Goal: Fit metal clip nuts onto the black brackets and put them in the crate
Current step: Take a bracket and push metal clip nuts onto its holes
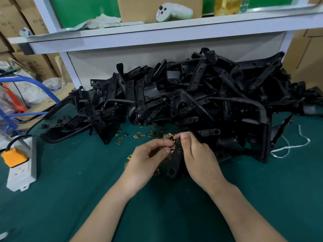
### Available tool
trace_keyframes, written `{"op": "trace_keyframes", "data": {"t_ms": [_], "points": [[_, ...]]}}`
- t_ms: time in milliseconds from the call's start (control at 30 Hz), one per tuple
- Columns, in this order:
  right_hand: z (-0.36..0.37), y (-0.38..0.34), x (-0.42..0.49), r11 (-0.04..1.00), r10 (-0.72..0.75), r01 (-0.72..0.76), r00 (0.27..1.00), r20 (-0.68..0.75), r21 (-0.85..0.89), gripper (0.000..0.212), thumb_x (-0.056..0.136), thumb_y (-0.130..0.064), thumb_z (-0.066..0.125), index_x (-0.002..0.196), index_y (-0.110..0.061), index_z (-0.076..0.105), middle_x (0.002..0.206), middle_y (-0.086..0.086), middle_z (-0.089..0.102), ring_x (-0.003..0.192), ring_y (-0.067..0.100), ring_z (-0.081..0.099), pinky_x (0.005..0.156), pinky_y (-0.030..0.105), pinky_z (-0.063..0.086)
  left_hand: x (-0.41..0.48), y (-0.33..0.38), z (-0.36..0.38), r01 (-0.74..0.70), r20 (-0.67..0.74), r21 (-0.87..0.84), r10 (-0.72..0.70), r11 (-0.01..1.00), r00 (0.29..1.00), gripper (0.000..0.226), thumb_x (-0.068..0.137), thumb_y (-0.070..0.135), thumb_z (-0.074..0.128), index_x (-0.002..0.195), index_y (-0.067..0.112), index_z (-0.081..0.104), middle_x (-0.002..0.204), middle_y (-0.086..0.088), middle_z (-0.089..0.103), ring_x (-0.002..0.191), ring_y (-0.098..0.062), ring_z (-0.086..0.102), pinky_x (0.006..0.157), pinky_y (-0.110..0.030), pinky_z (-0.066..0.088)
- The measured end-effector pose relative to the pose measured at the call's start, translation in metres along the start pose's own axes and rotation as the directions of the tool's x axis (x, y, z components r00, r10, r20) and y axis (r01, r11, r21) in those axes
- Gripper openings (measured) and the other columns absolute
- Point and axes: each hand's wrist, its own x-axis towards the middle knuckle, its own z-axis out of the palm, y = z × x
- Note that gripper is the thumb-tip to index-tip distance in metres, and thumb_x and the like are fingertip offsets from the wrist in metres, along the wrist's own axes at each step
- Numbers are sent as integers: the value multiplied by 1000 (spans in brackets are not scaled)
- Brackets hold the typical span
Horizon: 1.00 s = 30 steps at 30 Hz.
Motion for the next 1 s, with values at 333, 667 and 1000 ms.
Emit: {"op": "trace_keyframes", "data": {"t_ms": [333, 667, 1000], "points": [[-3, -3, 0, 1000, -7, 7, 1000, 8, -2, 59, 97, -58, 9, 123, -31, 54, 58, -9, 53, 61, 11, 59, 68, 40, 51, -1, 0, 0, -41, -12, 99, 42, 994, 999, 25, 97, 15, 67, 99, 38, 76, 93, 14, 76, 91, 0, 69, 82, -8, 48], [-2, -2, -1, 999, -5, 4, 1000, 12, 43, 54, 98, -60, 12, 115, -30, 53, 56, -6, 52, 55, 9, 53, 61, 35, 46, 0, -1, 0, -11, -8, -39, 11, 999, 1000, 23, 95, 16, 68, 104, 35, 77, 97, 6, 77, 91, -4, 71, 83, -11, 50], [-3, -2, 0, 1000, 0, 1, 1000, 27, -20, 54, 95, -63, 10, 112, -29, 49, 55, -7, 48, 50, 7, 45, 58, 28, 36, 1, -6, 0, 53, -31, -120, -57, 991, 998, 22, 94, 23, 69, 104, 40, 78, 92, 1, 79, 89, -8, 73, 80, -12, 52]]}}
